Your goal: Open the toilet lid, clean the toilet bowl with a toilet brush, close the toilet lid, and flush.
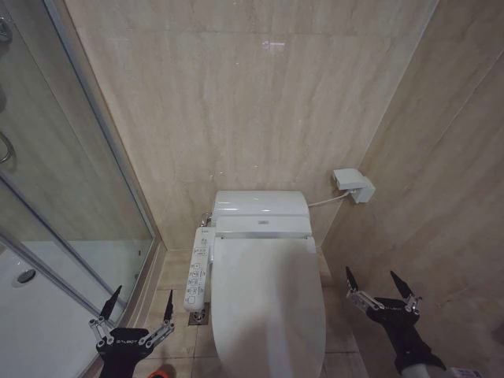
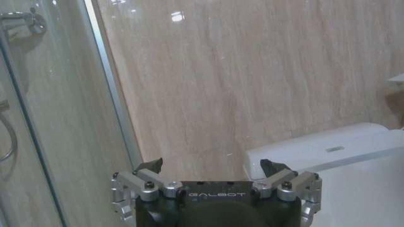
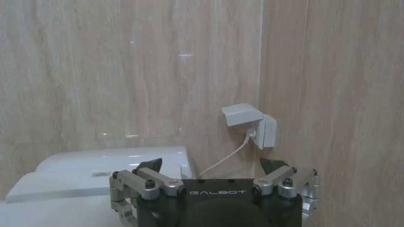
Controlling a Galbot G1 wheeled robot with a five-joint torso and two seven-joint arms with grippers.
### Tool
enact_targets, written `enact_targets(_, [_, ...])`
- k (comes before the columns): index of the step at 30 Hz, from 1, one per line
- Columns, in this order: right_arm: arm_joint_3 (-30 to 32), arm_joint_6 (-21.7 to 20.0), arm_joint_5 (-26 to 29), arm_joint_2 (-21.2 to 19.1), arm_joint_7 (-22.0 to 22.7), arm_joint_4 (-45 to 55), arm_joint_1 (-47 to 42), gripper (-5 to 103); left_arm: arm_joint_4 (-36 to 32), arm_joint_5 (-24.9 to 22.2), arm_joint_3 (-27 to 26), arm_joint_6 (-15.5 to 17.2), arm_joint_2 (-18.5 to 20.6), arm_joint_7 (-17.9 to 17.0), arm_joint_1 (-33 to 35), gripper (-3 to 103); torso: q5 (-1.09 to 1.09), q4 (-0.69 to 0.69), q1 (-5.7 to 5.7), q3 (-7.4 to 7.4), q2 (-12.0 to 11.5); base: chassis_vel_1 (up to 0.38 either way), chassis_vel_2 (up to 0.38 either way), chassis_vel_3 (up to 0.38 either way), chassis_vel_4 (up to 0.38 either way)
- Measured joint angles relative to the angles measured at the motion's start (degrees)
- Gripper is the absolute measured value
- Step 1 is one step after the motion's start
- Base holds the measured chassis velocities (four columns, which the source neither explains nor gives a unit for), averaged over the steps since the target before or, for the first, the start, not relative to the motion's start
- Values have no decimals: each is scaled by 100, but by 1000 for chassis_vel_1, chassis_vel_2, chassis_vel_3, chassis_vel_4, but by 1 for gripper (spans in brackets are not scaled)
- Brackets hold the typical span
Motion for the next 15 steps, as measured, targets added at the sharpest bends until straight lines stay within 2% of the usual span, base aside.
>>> enact_targets(15, [0,0,0,0,0,0,0,100,4,0,2,11,0,0,1,100,0,0,0,0,0,0,0,0,0])
